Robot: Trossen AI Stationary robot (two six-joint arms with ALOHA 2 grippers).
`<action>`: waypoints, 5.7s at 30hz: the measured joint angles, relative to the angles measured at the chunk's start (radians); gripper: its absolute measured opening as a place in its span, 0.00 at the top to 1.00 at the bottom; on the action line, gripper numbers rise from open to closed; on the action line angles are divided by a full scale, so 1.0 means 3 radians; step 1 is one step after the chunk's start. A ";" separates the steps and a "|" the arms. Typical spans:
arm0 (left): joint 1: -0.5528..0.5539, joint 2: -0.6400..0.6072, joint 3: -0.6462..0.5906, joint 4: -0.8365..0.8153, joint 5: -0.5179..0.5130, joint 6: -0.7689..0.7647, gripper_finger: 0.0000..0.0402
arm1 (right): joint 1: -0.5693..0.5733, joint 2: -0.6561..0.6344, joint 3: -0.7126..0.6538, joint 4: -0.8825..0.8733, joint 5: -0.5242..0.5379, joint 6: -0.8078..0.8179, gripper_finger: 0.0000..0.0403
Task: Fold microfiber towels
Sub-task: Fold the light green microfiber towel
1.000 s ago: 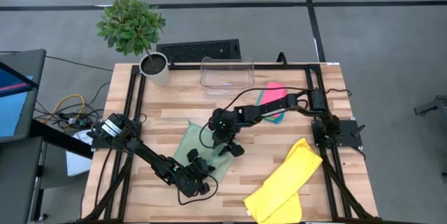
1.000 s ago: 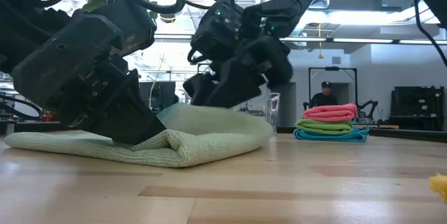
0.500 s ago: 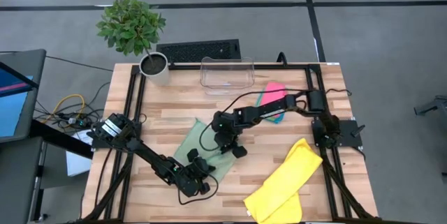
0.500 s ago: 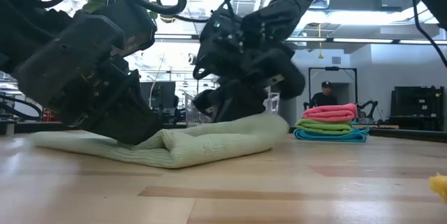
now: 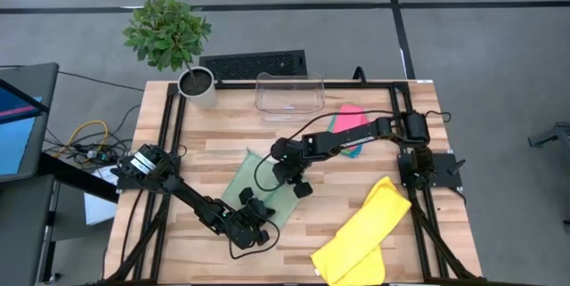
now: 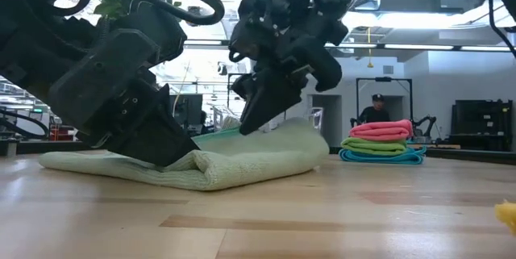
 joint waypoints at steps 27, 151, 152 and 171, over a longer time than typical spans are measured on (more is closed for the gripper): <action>-0.0060 -0.0002 0.0003 0.0004 -0.0003 0.0031 1.00 | 0.0305 -0.0281 -0.2008 0.4166 0.0640 0.1341 0.63; -0.0503 -0.0224 -0.0271 -0.0225 -0.0707 -0.1196 1.00 | 0.1653 0.0547 0.0028 0.1168 0.1788 0.2084 0.83; -0.0503 -0.0239 -0.0271 -0.0201 -0.0697 -0.1140 1.00 | 0.1657 0.0547 0.0028 0.1166 0.1786 0.2073 0.83; -0.0507 -0.0510 -0.0108 0.0267 -0.0881 -0.0472 1.00 | 0.1870 0.0030 0.0038 0.1038 0.2248 0.1971 0.50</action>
